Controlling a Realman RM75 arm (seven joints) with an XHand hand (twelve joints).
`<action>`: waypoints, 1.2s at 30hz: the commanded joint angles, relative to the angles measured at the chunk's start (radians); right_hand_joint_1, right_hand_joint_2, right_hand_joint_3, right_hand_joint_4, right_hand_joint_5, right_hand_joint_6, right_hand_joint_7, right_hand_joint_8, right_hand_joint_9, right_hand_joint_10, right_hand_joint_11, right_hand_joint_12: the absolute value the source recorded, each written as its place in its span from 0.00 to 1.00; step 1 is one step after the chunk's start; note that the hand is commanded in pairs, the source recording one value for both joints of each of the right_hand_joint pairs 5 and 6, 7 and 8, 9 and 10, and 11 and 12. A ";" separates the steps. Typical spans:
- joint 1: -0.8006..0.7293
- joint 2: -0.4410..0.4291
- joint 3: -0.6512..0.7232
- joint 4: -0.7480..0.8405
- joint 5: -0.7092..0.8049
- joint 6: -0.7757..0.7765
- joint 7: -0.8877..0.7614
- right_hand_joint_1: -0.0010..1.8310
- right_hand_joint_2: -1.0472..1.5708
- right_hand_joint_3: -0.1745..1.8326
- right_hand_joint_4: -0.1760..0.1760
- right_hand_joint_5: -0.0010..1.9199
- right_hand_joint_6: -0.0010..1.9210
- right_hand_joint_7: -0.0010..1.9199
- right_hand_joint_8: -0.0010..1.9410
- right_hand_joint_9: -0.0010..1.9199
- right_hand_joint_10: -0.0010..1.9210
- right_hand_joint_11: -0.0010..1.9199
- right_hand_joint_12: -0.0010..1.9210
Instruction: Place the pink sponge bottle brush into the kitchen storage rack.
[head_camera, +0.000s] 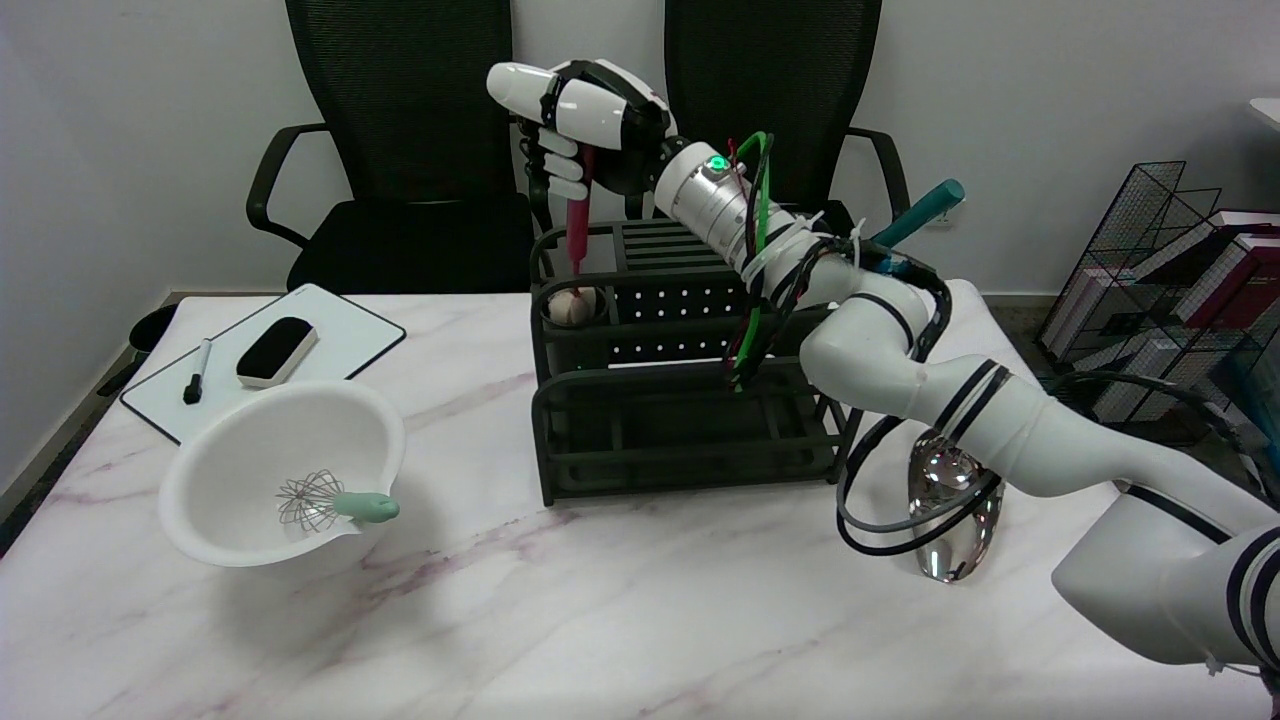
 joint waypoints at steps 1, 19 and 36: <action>-0.005 -0.028 -0.003 -0.043 -0.005 0.045 -0.003 0.48 1.00 0.41 0.50 0.80 0.80 0.97 0.96 0.97 0.97 0.92 0.92; -0.043 -0.014 0.051 -0.015 -0.005 0.123 -0.005 0.60 0.65 0.79 0.50 0.42 0.42 0.65 0.64 0.63 0.63 0.37 0.37; -0.388 0.065 0.330 0.457 -0.083 0.121 -0.151 0.56 0.72 0.69 0.50 0.47 0.47 0.68 0.68 0.64 0.64 0.39 0.39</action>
